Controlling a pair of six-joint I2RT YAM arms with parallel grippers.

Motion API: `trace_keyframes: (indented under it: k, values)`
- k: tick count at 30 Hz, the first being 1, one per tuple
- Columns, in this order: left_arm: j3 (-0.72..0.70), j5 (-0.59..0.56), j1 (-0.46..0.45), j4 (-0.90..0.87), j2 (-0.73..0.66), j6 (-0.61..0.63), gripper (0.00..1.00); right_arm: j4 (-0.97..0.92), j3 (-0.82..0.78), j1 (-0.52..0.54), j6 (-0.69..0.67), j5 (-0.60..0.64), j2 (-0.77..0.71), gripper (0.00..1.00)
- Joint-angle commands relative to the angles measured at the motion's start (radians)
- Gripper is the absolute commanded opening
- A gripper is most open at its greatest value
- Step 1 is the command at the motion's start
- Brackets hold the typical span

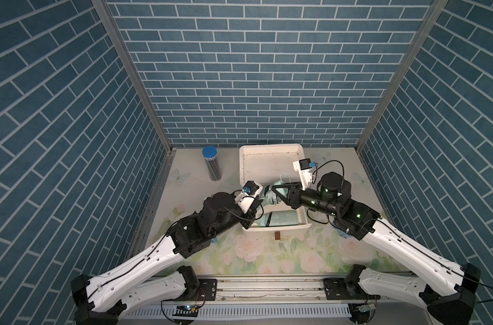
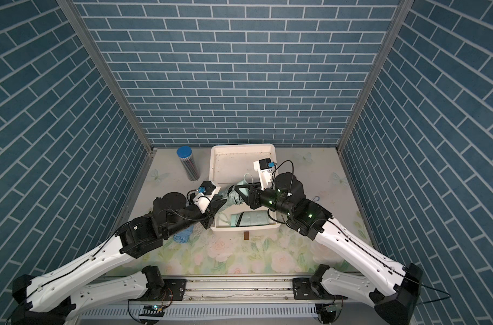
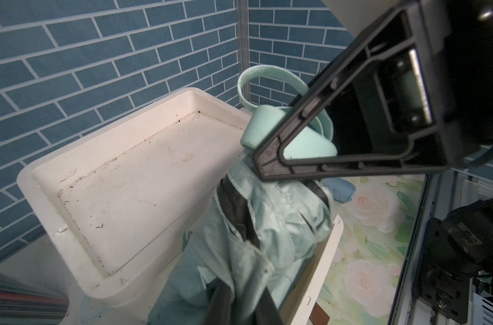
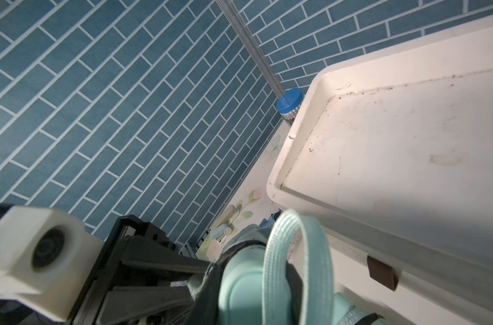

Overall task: Place the umbrella in the drawer by color
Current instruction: Pick up the umbrella from the center of the board, then place the umbrella in the drawer.

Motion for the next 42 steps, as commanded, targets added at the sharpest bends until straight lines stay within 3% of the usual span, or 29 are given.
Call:
trace_keyframes:
  k: [1, 7, 14, 19, 33, 42]
  values:
    - [0.005, -0.046, -0.004, 0.096, 0.002, -0.021, 0.54, 0.018, -0.041, 0.007, -0.004, 0.011, -0.044, 0.0]
    - [-0.004, -0.134, -0.004, 0.107, 0.007, -0.073, 0.68, 0.15, -0.207, 0.007, 0.045, 0.145, -0.16, 0.0]
    - [-0.037, -0.245, -0.004, 0.131, -0.03, -0.163, 0.7, 0.428, -0.438, 0.019, 0.149, 0.285, -0.237, 0.0]
    - [-0.032, -0.312, -0.003, 0.122, -0.052, -0.205, 0.7, 0.504, -0.528, 0.043, 0.224, 0.366, -0.246, 0.0]
    - [-0.013, -0.413, -0.004, 0.127, -0.044, -0.211, 0.7, 0.163, -0.407, 0.113, 0.356, 0.381, -0.197, 0.0]
    - [-0.001, -0.517, -0.004, 0.107, -0.051, -0.242, 0.7, 0.402, -0.412, 0.113, 0.359, 0.363, -0.15, 0.0]
